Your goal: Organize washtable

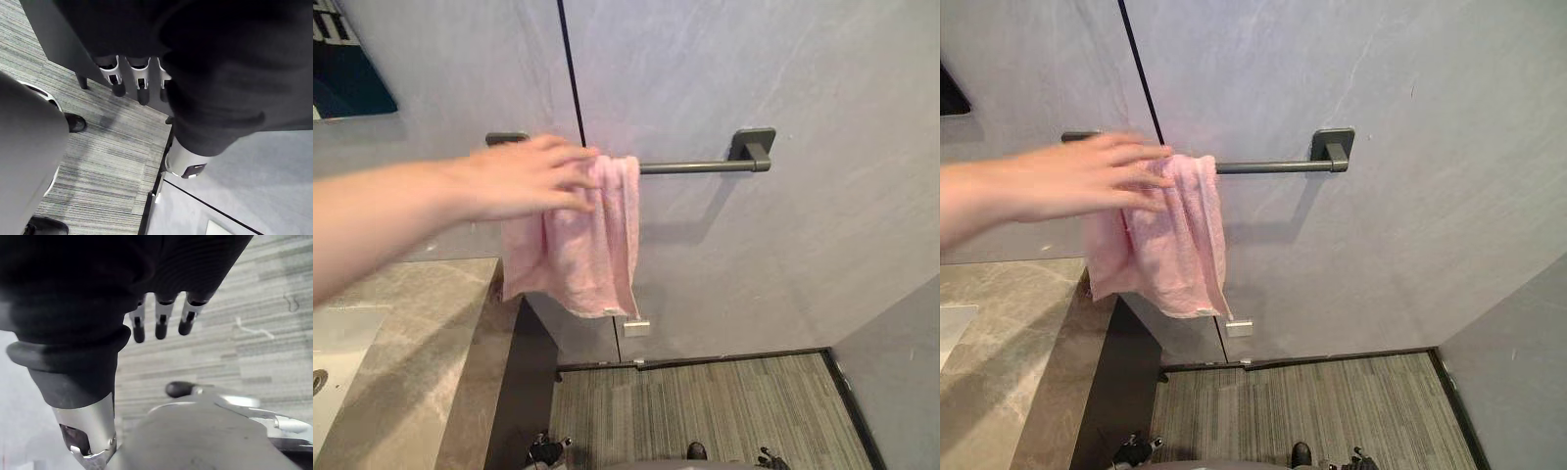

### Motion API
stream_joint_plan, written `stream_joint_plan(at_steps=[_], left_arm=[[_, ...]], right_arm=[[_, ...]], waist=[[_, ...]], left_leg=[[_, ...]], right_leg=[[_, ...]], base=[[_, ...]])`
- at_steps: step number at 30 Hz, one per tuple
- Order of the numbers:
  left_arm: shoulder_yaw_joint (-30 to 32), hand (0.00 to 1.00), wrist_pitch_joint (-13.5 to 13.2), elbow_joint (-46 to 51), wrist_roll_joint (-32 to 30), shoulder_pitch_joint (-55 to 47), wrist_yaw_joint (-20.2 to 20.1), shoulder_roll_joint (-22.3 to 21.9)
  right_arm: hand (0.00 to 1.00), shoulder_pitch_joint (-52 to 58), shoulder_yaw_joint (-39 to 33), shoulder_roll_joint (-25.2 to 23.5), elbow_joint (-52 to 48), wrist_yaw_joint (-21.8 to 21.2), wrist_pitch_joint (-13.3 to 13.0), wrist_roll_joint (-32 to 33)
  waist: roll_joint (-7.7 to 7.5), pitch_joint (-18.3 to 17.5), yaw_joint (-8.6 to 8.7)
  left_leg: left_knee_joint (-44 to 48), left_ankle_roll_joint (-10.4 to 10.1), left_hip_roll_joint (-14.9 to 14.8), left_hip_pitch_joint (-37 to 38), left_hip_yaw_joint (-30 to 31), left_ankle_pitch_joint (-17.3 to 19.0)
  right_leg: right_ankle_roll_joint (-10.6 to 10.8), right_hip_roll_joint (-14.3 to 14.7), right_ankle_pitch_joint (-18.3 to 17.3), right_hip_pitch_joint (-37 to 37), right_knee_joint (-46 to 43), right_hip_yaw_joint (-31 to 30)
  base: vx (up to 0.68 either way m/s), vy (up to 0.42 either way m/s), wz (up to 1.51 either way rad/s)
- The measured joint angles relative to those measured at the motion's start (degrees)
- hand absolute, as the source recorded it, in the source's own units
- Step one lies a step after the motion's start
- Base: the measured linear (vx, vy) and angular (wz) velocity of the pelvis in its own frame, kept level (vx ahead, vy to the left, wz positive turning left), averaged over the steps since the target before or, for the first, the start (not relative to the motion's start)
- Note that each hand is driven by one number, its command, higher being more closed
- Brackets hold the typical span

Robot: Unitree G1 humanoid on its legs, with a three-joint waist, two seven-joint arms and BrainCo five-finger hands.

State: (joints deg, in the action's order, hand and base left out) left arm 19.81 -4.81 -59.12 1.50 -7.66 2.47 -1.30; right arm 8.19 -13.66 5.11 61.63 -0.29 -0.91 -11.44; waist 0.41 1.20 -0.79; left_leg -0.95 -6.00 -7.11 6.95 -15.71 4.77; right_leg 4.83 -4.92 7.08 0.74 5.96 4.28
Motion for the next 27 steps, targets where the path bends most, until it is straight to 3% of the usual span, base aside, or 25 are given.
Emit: stream_joint_plan(at_steps=[8, 10, 13, 20, 23, 27], left_arm=[[-1.86, 0.0, -0.07, 0.1, -0.09, 0.43, 0.13, 0.53], [-3.3, 0.0, -0.04, 1.9, -0.07, 0.13, 0.31, 0.46], [-6.85, 0.0, -0.13, 10.02, -0.12, -2.52, 0.47, 0.45], [-8.4, 0.0, -0.98, 33.99, -1.94, -8.82, -0.08, 0.16], [-6.64, 0.0, -0.89, 47.96, -2.43, -11.86, 0.13, -2.56], [-6.77, 0.0, -0.76, 59.82, -4.17, -12.32, 0.32, -3.16]], right_arm=[[0.0, -0.46, 0.49, 0.36, -0.08, 0.1, -0.32, 2.27], [0.0, 0.65, 3.05, 0.37, -4.31, 0.5, -0.22, 4.43], [0.0, 3.44, 8.56, 0.1, -19.24, 1.6, -1.09, 7.06], [0.0, 5.99, 17.1, -2.24, -51.78, -0.14, -7.03, 9.85], [0.0, 8.49, 20.6, -3.46, -63.11, -1.57, -7.85, 11.72], [0.0, 9.75, 24.69, -3.72, -68.65, -3.66, -7.99, 14.31]], waist=[[0.15, 1.29, 0.03], [0.2, 1.52, 0.08], [0.01, 1.76, 0.07], [-0.74, 2.26, -0.34], [-1.06, 2.37, -0.98], [-1.08, 2.36, -1.81]], left_leg=[[1.11, -0.32, -0.1, 0.06, -0.03, 0.96], [1.12, -0.33, -0.12, -0.17, -0.06, 0.97], [1.12, -0.32, -0.16, -1.03, -0.5, 0.96], [1.31, 0.26, -0.13, -1.43, -1.24, 1.22], [1.98, 0.71, 0.04, -1.9, -1.54, 1.76], [2.17, 0.84, 0.06, -2.07, -1.56, 1.84]], right_leg=[[0.01, -0.04, -0.24, -0.4, 0.02, -0.14], [0.01, -0.04, -0.23, -0.17, 0.02, -0.2], [-0.04, 0.1, -0.11, 0.98, 0.01, -0.8], [0.07, 0.17, 0.06, 1.64, -0.06, -1.31], [0.08, -0.1, 0.06, 1.93, -0.23, -1.34], [0.09, -0.23, 0.07, 1.92, -0.26, -1.17]], base=[[-0.02, -0.003, -0.01], [-0.01, -0.008, -0.03], [-0.01, -0.014, -0.08], [0.0, -0.004, -0.04], [0.0, 0.002, -0.03], [-0.01, -0.004, 0.01]])
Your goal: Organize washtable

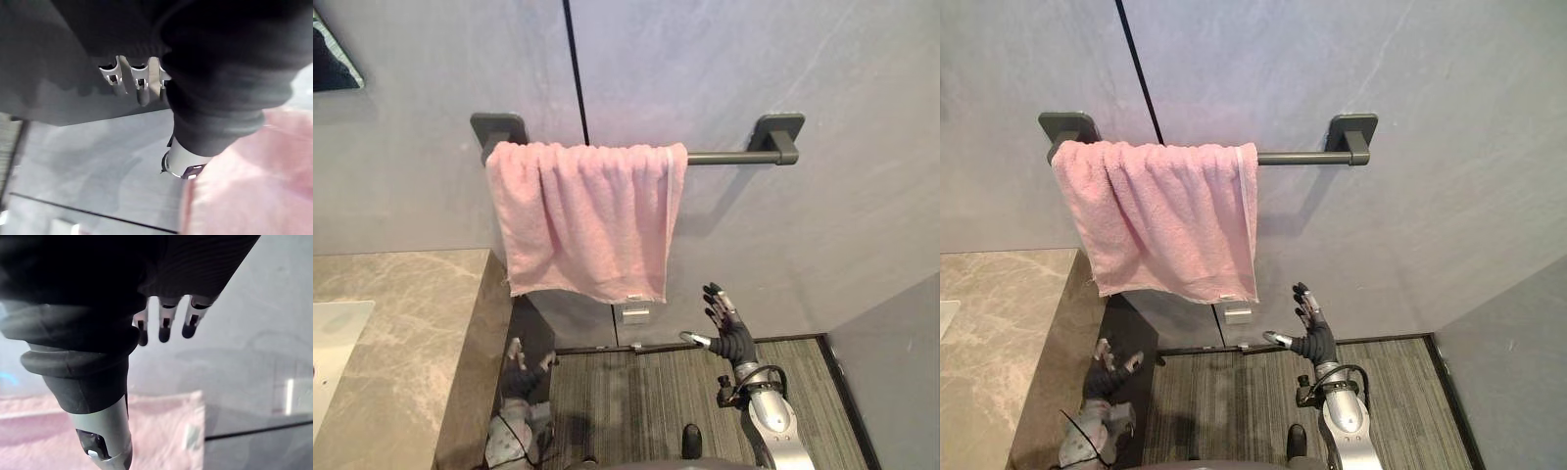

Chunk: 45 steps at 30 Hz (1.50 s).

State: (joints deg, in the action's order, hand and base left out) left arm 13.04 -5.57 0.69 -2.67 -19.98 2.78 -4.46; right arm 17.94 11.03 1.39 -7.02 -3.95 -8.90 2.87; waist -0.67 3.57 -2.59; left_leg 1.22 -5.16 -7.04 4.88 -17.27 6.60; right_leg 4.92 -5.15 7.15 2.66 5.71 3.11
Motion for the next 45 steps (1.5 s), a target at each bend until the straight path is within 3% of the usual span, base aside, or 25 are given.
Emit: stream_joint_plan(at_steps=[4, 10, 17, 27, 33, 36, 45], left_arm=[[-2.73, 0.0, 0.19, 12.49, -0.94, 0.0, 0.11, -0.03], [-8.17, 0.0, 0.21, 23.1, -2.89, -0.02, 0.29, 0.03], [-9.81, 0.0, -1.2, 31.39, -11.8, 0.72, 3.93, 0.14], [-4.19, 0.0, -1.33, 32.11, -16.57, 1.01, 9.67, 0.09], [-1.13, 0.0, -0.73, 32.1, -17.06, 1.95, 10.02, 0.21], [-1.1, 0.0, 0.27, 31.54, -12.56, 7.28, 9.49, 0.41], [-3.02, 0.0, 1.37, 23.19, -10.28, 21.57, 8.88, 0.65]], right_arm=[[0.0, -0.97, 4.26, -0.43, -4.21, -0.13, -0.02, 3.31], [0.0, -3.6, 6.43, -0.33, -5.02, -0.06, -0.02, 6.05], [0.0, -9.87, 9.49, -0.39, -2.66, 0.04, -0.05, 5.87], [0.0, -12.14, 6.97, -0.4, -2.25, 1.47, -0.05, 3.26], [0.0, -12.2, 3.23, -0.42, -2.25, 2.73, -0.04, 3.25], [0.0, -15.37, 1.71, -0.37, -0.35, 3.77, 0.11, 3.22], [0.0, -25.16, -0.54, -1.06, 4.14, 5.31, 0.23, 3.39]], waist=[[-0.02, -0.01, -0.13], [0.01, -0.02, -0.14], [0.43, -0.3, -0.28], [1.33, -1.66, -1.34], [0.9, -2.14, -1.36], [0.43, -2.44, -1.39], [0.33, -2.43, -1.19]], left_leg=[[0.92, 0.17, -0.17, -0.14, 0.29, 0.32], [1.43, 0.18, -0.16, -0.86, 1.7, 0.27], [1.61, 0.39, 0.23, -1.37, 3.27, -0.13], [0.57, 0.31, 0.31, -1.47, 4.42, -1.44], [-0.35, 0.05, 0.23, -1.61, 4.32, -1.9], [-0.35, -0.03, 0.25, -2.36, 4.28, -1.97], [-1.32, -0.25, 0.1, -3.99, 4.45, -2.95]], right_leg=[[0.01, -0.07, -0.01, -0.54, 0.0, 0.38], [0.01, -0.24, -0.01, -0.85, 0.0, 1.66], [0.0, -0.87, -0.01, -1.4, -0.02, 3.33], [-0.03, -0.95, -0.02, -1.69, -0.02, 4.68], [-0.08, -0.85, 0.02, -1.2, -0.01, 4.86], [-0.25, -0.84, 0.17, -0.42, -0.01, 4.76], [-0.59, -0.43, 0.5, 1.77, -0.03, 4.6]], base=[[-0.04, -0.023, 0.05], [-0.05, -0.026, 0.1], [-0.02, -0.01, 0.13], [-0.04, -0.02, 0.07], [-0.05, -0.022, 0.01], [0.0, 0.0, 0.0], [0.0, 0.0, 0.0]])
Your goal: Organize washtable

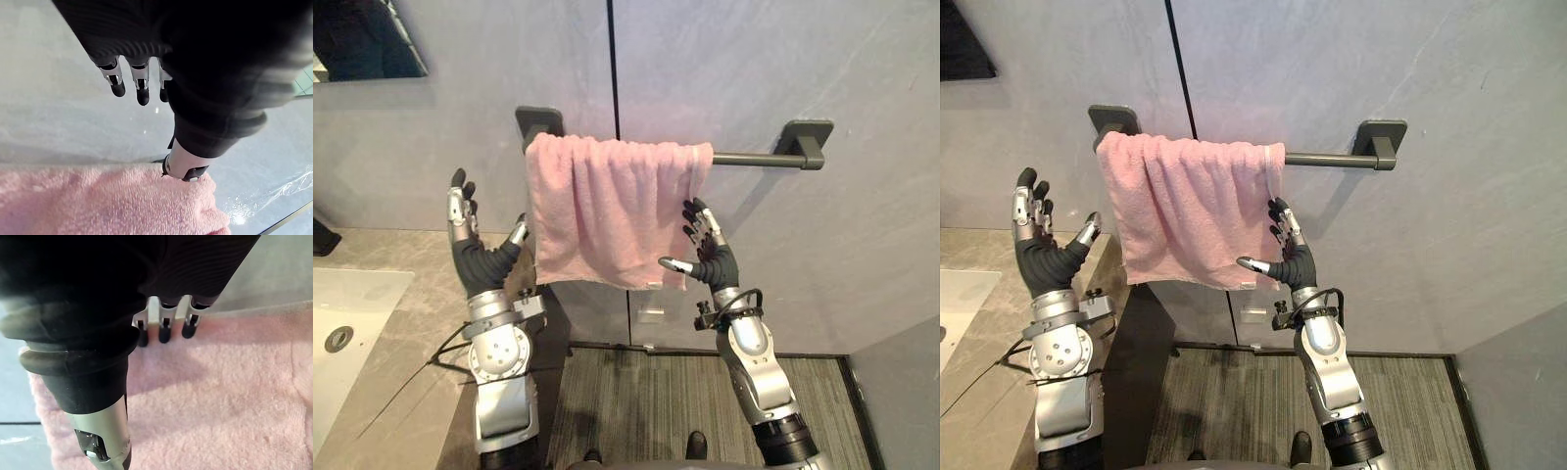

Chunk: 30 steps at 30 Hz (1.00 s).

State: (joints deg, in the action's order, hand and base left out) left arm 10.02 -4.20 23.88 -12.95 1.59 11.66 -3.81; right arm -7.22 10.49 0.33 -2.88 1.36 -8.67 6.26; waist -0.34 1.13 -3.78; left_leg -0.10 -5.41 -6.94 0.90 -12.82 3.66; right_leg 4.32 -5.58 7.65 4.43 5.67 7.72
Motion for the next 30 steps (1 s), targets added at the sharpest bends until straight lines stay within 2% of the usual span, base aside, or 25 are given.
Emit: stream_joint_plan(at_steps=[6, 7, 11, 13, 14, 19, 23, 30], left_arm=[[-1.88, 0.0, 0.57, -4.41, 0.01, 5.11, -0.2, 0.9], [-2.38, 1.0, 0.67, -4.84, 0.02, 5.59, -0.19, 0.89], [-2.99, 1.0, 1.1, -6.64, 0.16, 6.98, 0.03, 0.89], [-3.6, 1.0, 1.25, -6.74, 1.79, 7.18, 0.21, 0.78], [-3.64, 1.0, 1.26, -6.75, 2.3, 7.18, 0.4, 0.73], [-3.71, 1.0, 1.26, -6.8, 5.9, 7.18, 0.84, 0.5], [-4.39, 1.0, 1.25, -7.08, 6.27, 7.16, 0.89, 0.48], [-5.41, 1.0, 1.12, -7.66, 6.24, 7.13, 1.13, 0.03]], right_arm=[[0.0, -4.03, 0.29, -1.14, 2.05, 0.85, -0.02, 3.57], [0.0, -4.49, 0.58, -1.53, 2.05, 0.99, -0.04, 5.11], [0.0, -5.89, 1.37, -2.35, 2.05, 0.97, -0.77, 9.69], [0.0, -6.59, 2.16, -2.86, 2.05, 0.94, -2.06, 12.54], [1.0, -6.62, 2.46, -2.96, 2.02, 0.92, -2.24, 13.64], [1.0, -6.64, 3.0, -4.42, 1.89, 0.89, -3.11, 17.83], [1.0, -6.7, 3.32, -4.82, 0.95, 0.9, -4.36, 18.41], [1.0, -6.75, 3.55, -4.81, -0.89, 0.89, -4.64, 18.32]], waist=[[0.05, 0.04, 0.04], [0.06, 0.06, -0.04], [0.21, 0.79, 0.02], [0.23, 1.3, -0.03], [0.22, 1.3, -0.08], [0.24, 1.33, -0.09], [0.22, 1.34, -0.1], [0.26, 2.33, -0.07]], left_leg=[[-0.13, 0.0, 0.07, -0.81, -0.01, -0.01], [-0.12, -0.02, 0.07, -1.11, 0.03, -0.1], [-0.13, -0.02, 0.02, -1.15, -0.03, -0.13], [-0.19, -0.03, 0.01, -1.16, -0.34, -0.13], [-0.27, -0.03, -0.01, -1.16, -0.58, -0.13], [-0.93, -0.03, -0.04, -0.59, -1.43, -0.13], [-1.13, -0.04, 0.0, -0.31, -1.48, -0.12], [-1.2, -0.05, -0.04, 0.72, -1.59, -0.1]], right_leg=[[-0.26, 0.02, 0.2, 1.05, 0.0, -0.3], [-0.29, 0.02, 0.23, 1.29, 0.0, -0.27], [-0.36, 0.12, 0.29, 1.39, 0.0, -0.38], [-0.4, 0.19, 0.37, 1.62, 0.0, -0.76], [-0.41, 0.24, 0.38, 1.74, 0.0, -0.94], [-0.41, 0.4, 0.39, 1.89, 0.0, -1.55], [-0.4, 0.39, 0.39, 1.76, -0.01, -1.6], [-0.4, 0.43, 0.39, 0.82, -0.01, -1.61]], base=[[-0.02, -0.015, -0.02], [-0.04, -0.031, 0.0], [-0.01, -0.005, -0.01], [-0.03, -0.02, -0.07], [-0.02, -0.018, -0.09], [-0.01, -0.015, -0.06], [0.0, -0.004, -0.01], [-0.01, -0.006, 0.0]])
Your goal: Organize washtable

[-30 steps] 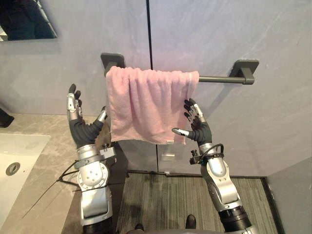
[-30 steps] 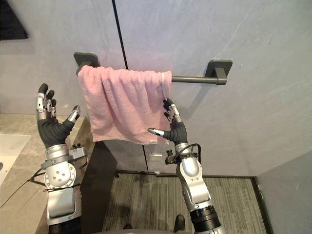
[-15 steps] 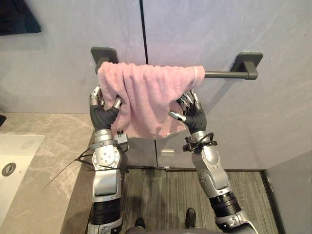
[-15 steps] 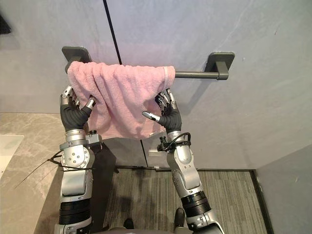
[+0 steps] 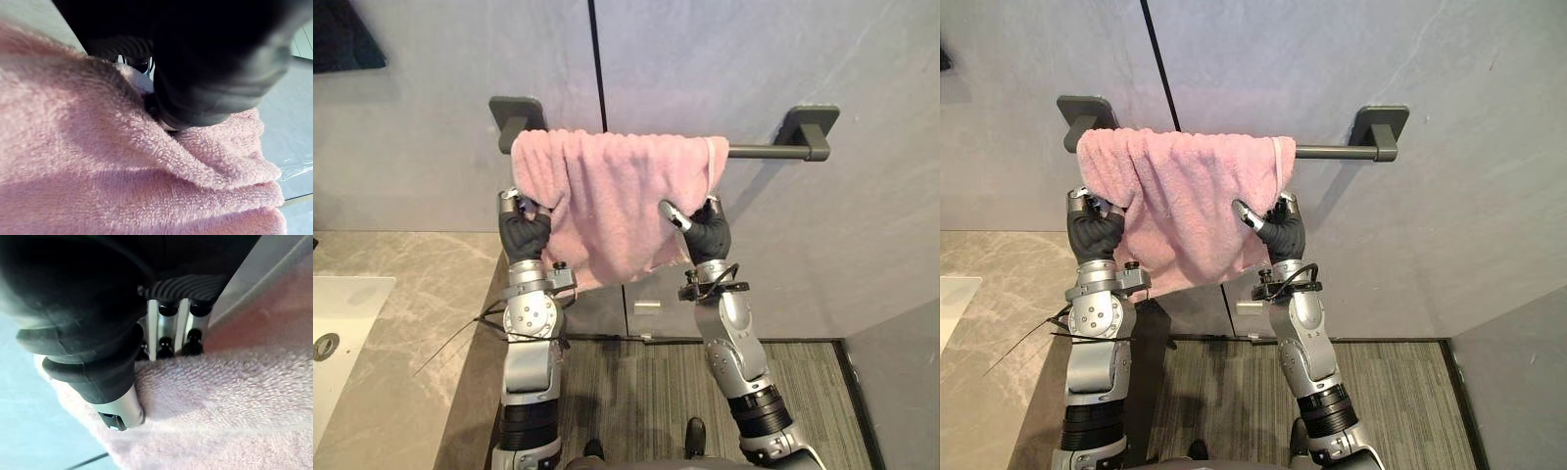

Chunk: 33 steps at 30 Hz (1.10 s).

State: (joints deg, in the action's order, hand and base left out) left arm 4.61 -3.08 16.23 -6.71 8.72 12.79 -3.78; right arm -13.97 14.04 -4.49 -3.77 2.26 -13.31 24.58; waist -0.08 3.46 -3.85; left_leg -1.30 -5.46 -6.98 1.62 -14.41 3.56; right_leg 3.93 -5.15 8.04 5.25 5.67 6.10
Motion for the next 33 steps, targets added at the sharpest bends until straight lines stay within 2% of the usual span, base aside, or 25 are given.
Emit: stream_joint_plan(at_steps=[6, 11, 21, 27, 28, 29, 33], left_arm=[[0.05, 1.0, -0.03, -0.02, 0.0, -0.14, 0.01, -0.02], [0.71, 1.0, -0.08, -0.06, 0.02, -0.27, -0.04, -0.05], [1.82, 1.0, -1.16, -0.54, 0.49, -1.15, -0.05, -0.05], [2.27, 1.0, -1.28, -0.54, 0.48, -1.15, 0.0, -0.08], [2.38, 1.0, -1.28, -0.54, 0.47, -1.15, 0.01, -0.09], [2.38, 0.0, -1.29, -0.54, 0.47, -1.15, 0.01, -0.09], [2.86, 0.0, -1.29, -0.53, 0.48, -1.17, 0.02, -0.12]], right_arm=[[1.0, 0.05, -2.48, -0.07, 0.0, 0.02, 0.0, -0.49], [1.0, 1.73, -7.41, -0.09, -2.15, -0.02, 0.0, -0.43], [1.0, 5.75, -7.75, 0.16, -4.26, -2.54, -0.09, -0.44], [1.0, 6.09, -7.85, 0.16, -4.29, -2.57, -0.1, -0.61], [0.0, 6.16, -7.85, 0.16, -4.29, -2.57, -0.11, -0.63], [0.0, 6.3, -7.88, 0.16, -4.29, -2.58, -0.17, -0.66], [0.0, 7.89, -9.01, 0.12, -4.27, -2.53, -0.17, -0.8]], waist=[[0.02, 0.34, 0.08], [0.02, 0.34, 0.13], [0.09, 0.4, 0.34], [0.14, 0.43, 0.37], [0.14, 0.43, 0.34], [0.14, 0.43, 0.28], [0.14, 0.43, 0.11]], left_leg=[[0.01, 0.0, -0.04, 0.09, -0.12, 0.01], [0.0, 0.0, -0.01, 0.3, -0.2, 0.01], [0.0, -0.02, -0.1, 1.75, -1.24, 0.06], [-0.05, -0.03, -0.09, 1.96, -1.55, 0.07], [-0.07, -0.03, -0.09, 1.97, -1.55, 0.07], [-0.1, -0.03, -0.08, 1.99, -1.55, 0.07], [-0.16, -0.03, -0.08, 2.03, -1.54, 0.07]], right_leg=[[0.0, 0.08, 0.0, -0.02, 0.0, -0.14], [0.02, 0.07, 0.02, -0.11, 0.0, -0.25], [0.09, 0.23, 0.06, -1.19, 0.02, -0.98], [0.14, 0.28, 0.1, -1.19, 0.02, -1.31], [0.14, 0.28, 0.1, -1.19, 0.02, -1.3], [0.14, 0.27, 0.1, -1.19, 0.02, -1.3], [0.16, 0.27, 0.11, -1.2, 0.01, -1.3]], base=[[-0.03, -0.023, -0.01], [0.0, 0.0, 0.0], [-0.03, -0.013, -0.03], [-0.02, -0.01, -0.03], [0.0, 0.0, 0.0], [0.0, 0.0, 0.0], [0.0, 0.0, 0.0]])
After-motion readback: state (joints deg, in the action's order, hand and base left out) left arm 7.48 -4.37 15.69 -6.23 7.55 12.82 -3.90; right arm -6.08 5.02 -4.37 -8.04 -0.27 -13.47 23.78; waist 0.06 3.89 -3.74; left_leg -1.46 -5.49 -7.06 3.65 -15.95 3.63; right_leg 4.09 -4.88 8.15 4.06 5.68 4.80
